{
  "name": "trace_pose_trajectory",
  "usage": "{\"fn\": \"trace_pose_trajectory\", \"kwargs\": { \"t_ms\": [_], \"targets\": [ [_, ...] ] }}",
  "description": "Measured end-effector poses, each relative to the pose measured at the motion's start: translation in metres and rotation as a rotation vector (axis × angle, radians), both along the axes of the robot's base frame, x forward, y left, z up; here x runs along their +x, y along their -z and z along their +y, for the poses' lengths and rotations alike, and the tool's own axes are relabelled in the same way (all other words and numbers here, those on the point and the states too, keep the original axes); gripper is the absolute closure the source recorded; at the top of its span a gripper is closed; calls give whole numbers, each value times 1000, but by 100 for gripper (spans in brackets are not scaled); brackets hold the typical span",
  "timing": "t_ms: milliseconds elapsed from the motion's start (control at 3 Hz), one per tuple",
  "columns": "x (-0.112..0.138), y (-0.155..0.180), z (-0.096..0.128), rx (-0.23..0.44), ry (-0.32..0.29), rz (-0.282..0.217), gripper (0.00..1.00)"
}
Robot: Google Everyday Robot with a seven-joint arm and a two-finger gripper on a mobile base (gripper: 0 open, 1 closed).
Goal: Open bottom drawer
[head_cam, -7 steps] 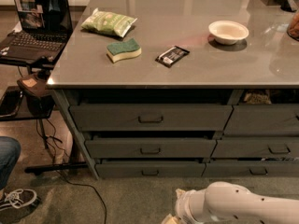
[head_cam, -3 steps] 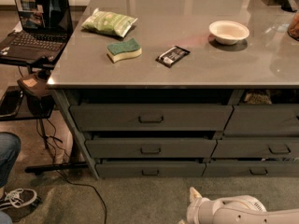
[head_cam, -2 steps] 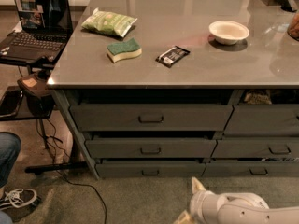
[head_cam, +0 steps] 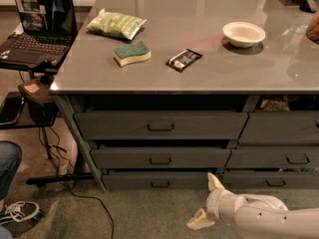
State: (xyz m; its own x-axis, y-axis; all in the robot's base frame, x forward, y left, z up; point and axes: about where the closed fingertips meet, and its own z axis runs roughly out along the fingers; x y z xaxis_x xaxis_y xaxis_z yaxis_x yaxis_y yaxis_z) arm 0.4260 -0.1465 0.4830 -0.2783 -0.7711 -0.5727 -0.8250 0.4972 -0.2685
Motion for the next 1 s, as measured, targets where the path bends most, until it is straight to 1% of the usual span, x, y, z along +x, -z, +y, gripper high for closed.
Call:
{"fn": "trace_pose_trajectory", "kwargs": {
  "t_ms": [333, 667, 1000],
  "targets": [
    [0, 18, -2, 4, 15, 30, 0],
    [-3, 75, -12, -33, 37, 83, 0],
    [18, 138, -23, -95, 116, 88, 0]
  ]
}}
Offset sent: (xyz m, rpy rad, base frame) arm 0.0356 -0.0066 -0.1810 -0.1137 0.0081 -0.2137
